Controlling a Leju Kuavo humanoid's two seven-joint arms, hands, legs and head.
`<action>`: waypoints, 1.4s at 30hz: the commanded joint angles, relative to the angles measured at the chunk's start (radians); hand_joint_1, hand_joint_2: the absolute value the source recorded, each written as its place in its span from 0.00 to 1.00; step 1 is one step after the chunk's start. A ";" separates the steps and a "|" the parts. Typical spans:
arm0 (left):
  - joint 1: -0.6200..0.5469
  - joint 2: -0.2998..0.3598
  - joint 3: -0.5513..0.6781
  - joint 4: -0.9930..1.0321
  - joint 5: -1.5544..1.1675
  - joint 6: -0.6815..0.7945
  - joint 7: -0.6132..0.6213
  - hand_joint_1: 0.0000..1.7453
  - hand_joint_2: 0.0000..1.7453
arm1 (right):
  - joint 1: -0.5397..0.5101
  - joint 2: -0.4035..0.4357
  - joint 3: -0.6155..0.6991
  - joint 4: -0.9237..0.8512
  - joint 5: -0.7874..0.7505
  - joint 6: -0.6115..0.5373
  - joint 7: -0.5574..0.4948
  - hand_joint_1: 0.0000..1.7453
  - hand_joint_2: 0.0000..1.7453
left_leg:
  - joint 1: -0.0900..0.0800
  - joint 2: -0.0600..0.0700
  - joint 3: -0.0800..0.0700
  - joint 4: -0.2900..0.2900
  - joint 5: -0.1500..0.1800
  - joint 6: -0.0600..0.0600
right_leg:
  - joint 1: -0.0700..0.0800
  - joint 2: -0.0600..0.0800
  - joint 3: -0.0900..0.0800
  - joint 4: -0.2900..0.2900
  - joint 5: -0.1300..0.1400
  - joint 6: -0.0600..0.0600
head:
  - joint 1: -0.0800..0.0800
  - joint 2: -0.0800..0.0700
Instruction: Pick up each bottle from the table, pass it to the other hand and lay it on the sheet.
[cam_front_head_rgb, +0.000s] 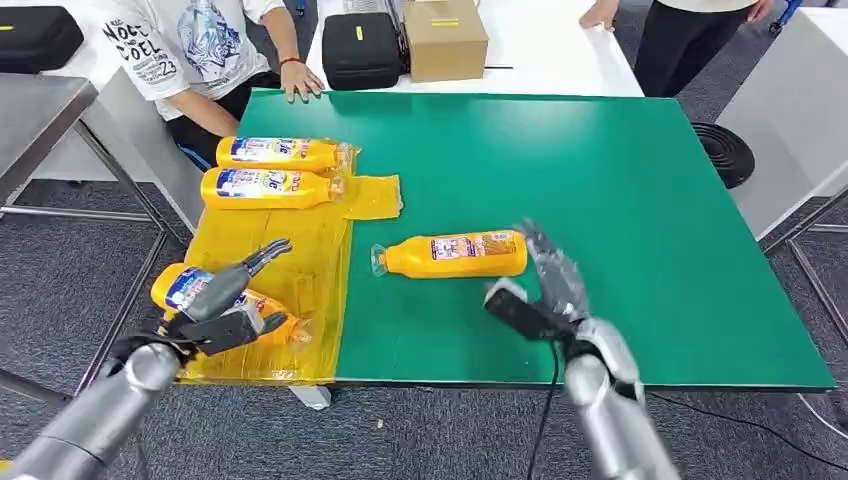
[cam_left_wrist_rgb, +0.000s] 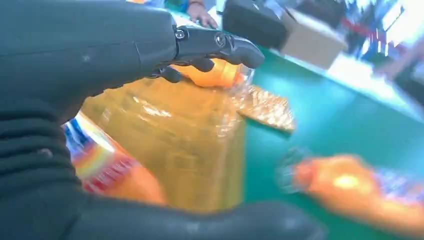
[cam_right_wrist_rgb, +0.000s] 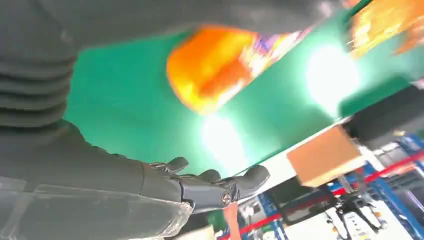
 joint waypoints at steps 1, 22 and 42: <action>0.075 -0.163 0.172 0.044 0.011 0.005 0.005 0.00 1.00 | -0.295 -0.082 0.005 0.422 0.035 0.009 0.008 0.00 1.00 | 0.001 0.002 0.004 -0.001 0.000 0.001 | 0.001 0.001 0.004 -0.002 0.000 -0.001 | -0.001 0.000; 0.100 -0.220 0.257 0.024 -0.048 0.011 0.035 0.00 1.00 | -0.641 0.036 0.322 0.827 0.058 0.327 -0.123 0.00 1.00 | 0.002 0.004 0.002 0.000 -0.001 0.001 | 0.002 0.005 0.002 0.001 0.000 -0.002 | -0.001 0.000; 0.086 -0.240 0.261 0.036 -0.054 0.012 0.040 0.00 1.00 | -0.657 0.009 0.415 0.861 0.019 0.361 -0.108 0.00 1.00 | 0.004 -0.001 0.004 0.001 -0.001 0.001 | 0.004 -0.001 0.006 0.000 -0.002 -0.003 | -0.001 0.000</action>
